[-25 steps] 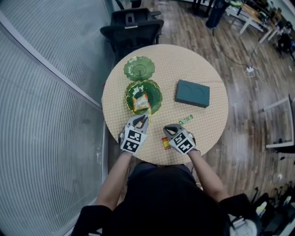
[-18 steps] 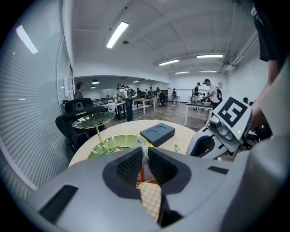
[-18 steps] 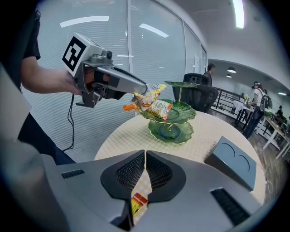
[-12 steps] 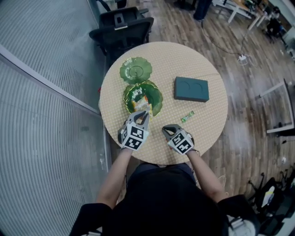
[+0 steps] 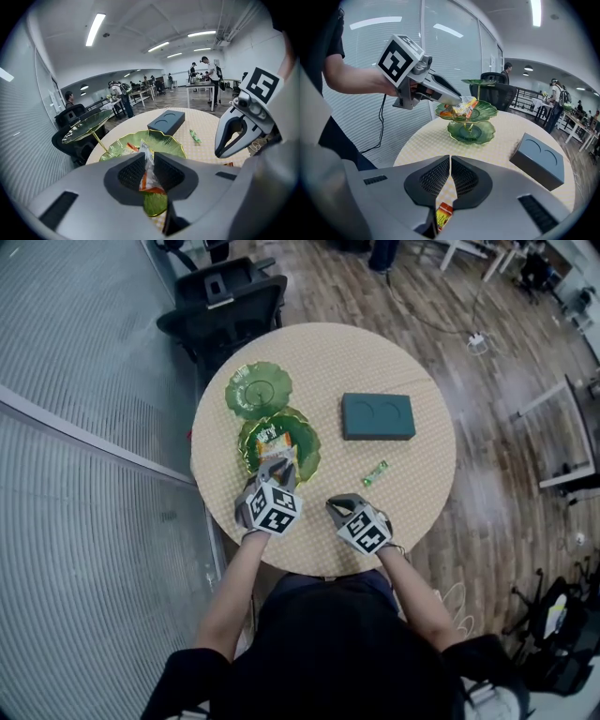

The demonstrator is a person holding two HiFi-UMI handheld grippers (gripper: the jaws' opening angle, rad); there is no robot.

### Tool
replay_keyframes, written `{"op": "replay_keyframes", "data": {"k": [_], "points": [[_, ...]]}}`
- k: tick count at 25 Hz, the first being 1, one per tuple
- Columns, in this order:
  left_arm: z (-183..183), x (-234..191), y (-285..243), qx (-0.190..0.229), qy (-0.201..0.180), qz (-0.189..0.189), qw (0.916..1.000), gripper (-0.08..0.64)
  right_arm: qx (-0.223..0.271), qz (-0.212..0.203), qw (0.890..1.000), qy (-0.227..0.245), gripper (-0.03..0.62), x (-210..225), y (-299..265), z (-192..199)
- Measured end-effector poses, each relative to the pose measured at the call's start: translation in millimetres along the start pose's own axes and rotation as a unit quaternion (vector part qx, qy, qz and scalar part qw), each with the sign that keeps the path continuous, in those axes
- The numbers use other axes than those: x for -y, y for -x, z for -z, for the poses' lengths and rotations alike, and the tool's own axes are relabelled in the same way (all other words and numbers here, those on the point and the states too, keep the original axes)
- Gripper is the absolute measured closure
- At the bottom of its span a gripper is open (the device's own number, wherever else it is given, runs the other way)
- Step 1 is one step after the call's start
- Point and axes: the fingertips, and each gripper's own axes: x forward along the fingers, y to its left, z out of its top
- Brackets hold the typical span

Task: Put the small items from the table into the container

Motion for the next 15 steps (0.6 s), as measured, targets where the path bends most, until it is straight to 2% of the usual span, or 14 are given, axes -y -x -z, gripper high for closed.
{"op": "replay_keyframes", "data": {"k": [5, 11, 15], "points": [[-4, 0, -4, 0.015, -0.005, -0.001, 0.9999, 0.492, 0.002, 0.002, 1.0, -0.002, 0.563, 1, 2, 1], [-9, 0, 1, 0.05, 0.031, 0.0, 0.9983, 0.467, 0.003, 0.002, 1.0, 0.001, 0.563, 1, 3, 2], [-16, -3, 14, 0.094, 0.064, 0.001, 0.9935, 0.468, 0.006, 0.001, 1.0, 0.006, 0.563, -1, 4, 1]]}}
